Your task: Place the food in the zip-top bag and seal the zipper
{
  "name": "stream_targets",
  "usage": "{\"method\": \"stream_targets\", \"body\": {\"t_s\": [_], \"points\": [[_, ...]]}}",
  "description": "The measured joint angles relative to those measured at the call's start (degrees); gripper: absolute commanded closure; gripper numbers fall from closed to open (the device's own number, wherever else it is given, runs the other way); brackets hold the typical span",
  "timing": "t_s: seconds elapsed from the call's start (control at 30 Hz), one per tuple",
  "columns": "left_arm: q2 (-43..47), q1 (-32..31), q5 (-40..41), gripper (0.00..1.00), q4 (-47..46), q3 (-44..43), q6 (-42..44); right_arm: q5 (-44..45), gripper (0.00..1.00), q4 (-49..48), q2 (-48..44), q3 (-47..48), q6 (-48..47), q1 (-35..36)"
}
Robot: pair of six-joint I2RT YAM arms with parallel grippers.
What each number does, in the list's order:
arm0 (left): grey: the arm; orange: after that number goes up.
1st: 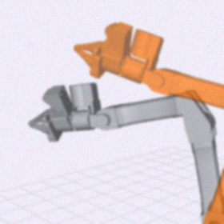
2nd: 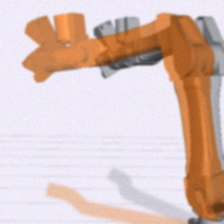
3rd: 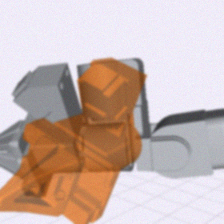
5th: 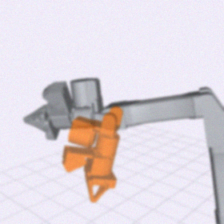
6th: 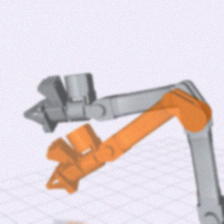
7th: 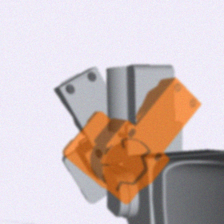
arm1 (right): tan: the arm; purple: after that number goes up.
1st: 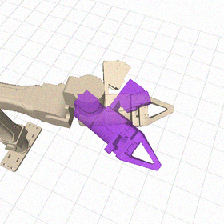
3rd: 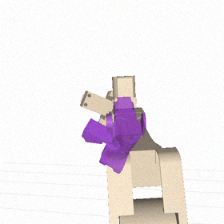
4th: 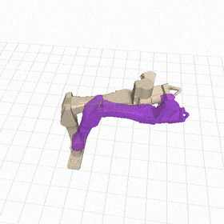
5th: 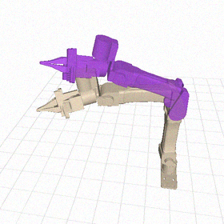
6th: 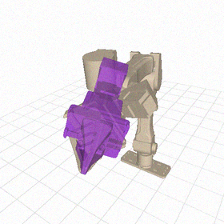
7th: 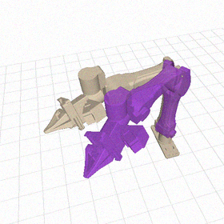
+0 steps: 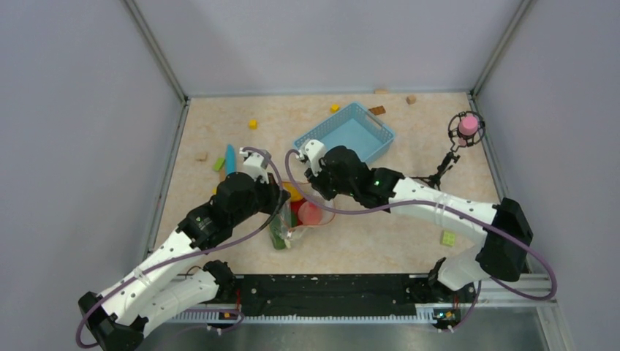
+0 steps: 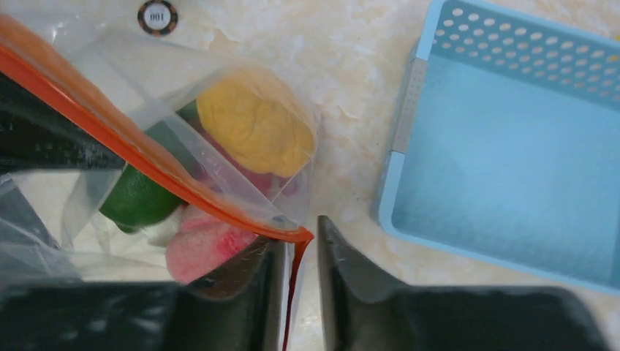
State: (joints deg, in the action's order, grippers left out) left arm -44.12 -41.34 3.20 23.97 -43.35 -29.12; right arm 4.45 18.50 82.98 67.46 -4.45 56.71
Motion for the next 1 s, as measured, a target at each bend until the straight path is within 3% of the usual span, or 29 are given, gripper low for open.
{"method": "stream_targets", "body": {"t_s": [0.07, 0.2, 0.27, 0.43, 0.6, 1.0], "points": [[0.0, 0.0, -0.6, 0.86, 0.0, 0.0, 0.0, 1.3, 1.00, -0.1, 0.0, 0.0, 1.7, 0.0], [0.0, 0.0, -1.8, 0.32, 0.5, -0.3, -0.3, 2.4, 1.00, -1.3, -2.1, -2.0, 7.5, 0.0], [0.2, 0.0, -3.0, 0.18, 0.6, -0.9, -1.2, 2.0, 1.00, -1.0, -5.0, -4.2, 10.7, 0.0], [0.3, 0.0, -2.1, 0.06, 1.6, -5.2, -3.9, 0.2, 1.00, 1.5, -11.1, -4.7, 20.0, 0.0], [0.3, 0.0, -4.9, 0.04, -2.1, -9.0, -4.3, 2.2, 1.00, 9.9, -12.0, -1.7, 29.1, 0.0], [-4.0, -0.3, -18.0, 0.02, -12.3, -7.6, 4.7, 21.9, 1.00, 33.7, -12.1, 14.8, 45.4, -1.1]]}}
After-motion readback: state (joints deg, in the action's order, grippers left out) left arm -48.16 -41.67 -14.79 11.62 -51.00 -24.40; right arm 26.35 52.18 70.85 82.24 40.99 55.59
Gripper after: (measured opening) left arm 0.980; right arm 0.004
